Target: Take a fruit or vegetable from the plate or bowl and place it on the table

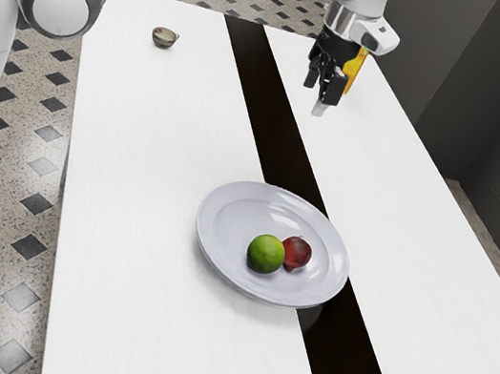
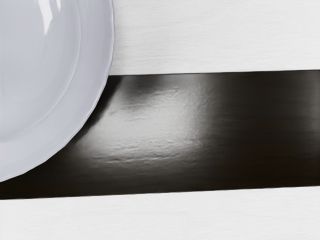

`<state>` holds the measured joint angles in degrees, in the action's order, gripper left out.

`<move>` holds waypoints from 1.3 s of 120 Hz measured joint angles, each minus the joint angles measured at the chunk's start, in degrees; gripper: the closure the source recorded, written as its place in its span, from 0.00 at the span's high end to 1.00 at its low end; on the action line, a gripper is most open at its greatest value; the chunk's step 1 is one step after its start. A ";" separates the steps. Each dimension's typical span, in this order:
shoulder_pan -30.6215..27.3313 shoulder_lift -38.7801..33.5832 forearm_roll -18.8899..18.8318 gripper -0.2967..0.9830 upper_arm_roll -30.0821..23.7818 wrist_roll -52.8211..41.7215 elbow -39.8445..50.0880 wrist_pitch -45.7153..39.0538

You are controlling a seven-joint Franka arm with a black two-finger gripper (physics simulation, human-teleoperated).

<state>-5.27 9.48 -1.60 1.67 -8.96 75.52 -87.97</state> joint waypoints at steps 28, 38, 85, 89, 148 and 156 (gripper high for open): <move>-0.01 -0.03 0.05 0.77 0.08 0.01 0.00 -0.01; 0.31 -0.03 0.85 0.77 1.17 0.02 0.00 -0.01; 1.19 -10.18 0.85 0.77 -22.40 -2.30 13.58 0.39; 1.81 -11.56 0.72 0.77 -23.76 -2.35 16.37 -0.24; 0.70 -16.74 0.94 0.77 -20.99 -2.25 33.59 -9.07; 0.25 -16.72 0.85 0.77 -19.76 -2.24 33.64 -9.72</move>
<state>-5.02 -7.24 -0.75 -18.09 -11.20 109.16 -97.69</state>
